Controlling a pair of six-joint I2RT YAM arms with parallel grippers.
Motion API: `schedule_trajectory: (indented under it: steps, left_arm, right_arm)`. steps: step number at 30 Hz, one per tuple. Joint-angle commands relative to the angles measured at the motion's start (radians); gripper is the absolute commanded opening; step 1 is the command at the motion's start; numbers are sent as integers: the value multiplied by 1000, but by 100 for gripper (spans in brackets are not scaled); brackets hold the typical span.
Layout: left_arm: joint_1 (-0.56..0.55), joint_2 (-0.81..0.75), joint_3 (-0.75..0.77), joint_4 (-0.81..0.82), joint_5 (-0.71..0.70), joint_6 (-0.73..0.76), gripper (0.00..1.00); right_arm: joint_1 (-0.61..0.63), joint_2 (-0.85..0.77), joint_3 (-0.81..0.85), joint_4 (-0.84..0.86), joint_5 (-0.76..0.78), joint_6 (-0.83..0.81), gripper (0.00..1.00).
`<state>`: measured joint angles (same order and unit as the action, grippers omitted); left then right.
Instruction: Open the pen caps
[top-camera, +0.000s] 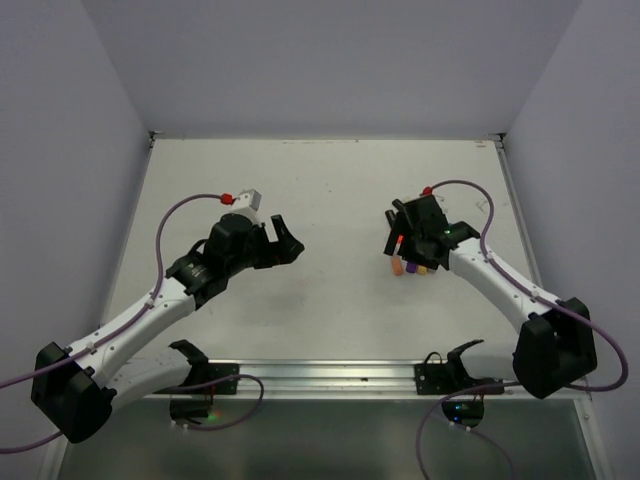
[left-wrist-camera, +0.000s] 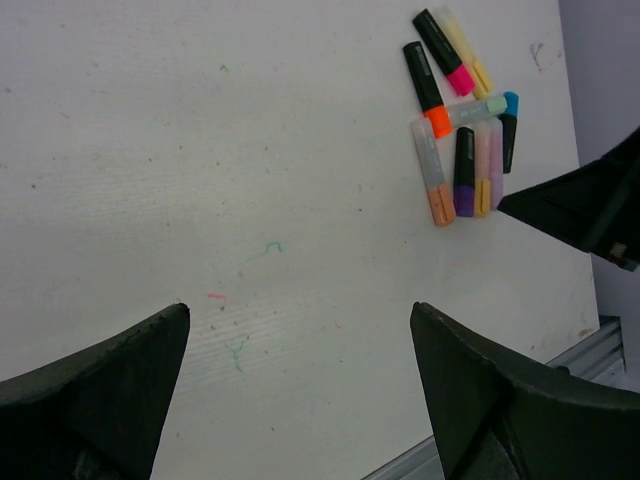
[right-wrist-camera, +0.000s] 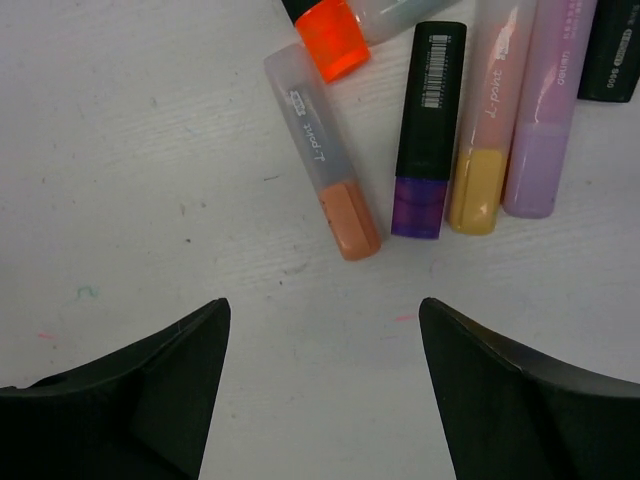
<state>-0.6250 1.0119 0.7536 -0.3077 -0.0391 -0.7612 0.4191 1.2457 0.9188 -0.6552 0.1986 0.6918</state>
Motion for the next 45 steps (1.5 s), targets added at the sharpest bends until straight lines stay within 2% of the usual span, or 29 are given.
schedule_trajectory:
  steps: [1,6,8,17,22,28,42,45]
  left_arm:
    - [-4,5,-5,76,59,30,94]
    - [-4,5,-7,82,62,34,94]
    - [-4,4,-11,87,62,33,94]
    - [-4,-1,-16,70,62,37,94]
    - [-4,-13,-19,59,51,40,94]
    - [-4,-10,-17,50,50,46,94]
    - [-4,-24,-28,41,50,48,94]
    - [-5,-21,-30,41,53,48,94]
  right_arm:
    - [-2,79,41,138,38,-43,80]
    - [-3,197,87,169,53,-109,64]
    - [-2,227,95,193,48,-132,60]
    - [-2,417,216,195,99,-190,58]
    - [-3,484,232,190,121,-202,56]
    - [-6,506,209,224,90,-201,50]
    - [-28,535,144,293,24,-192,44]
    - [-28,551,141,302,18,-190,35]
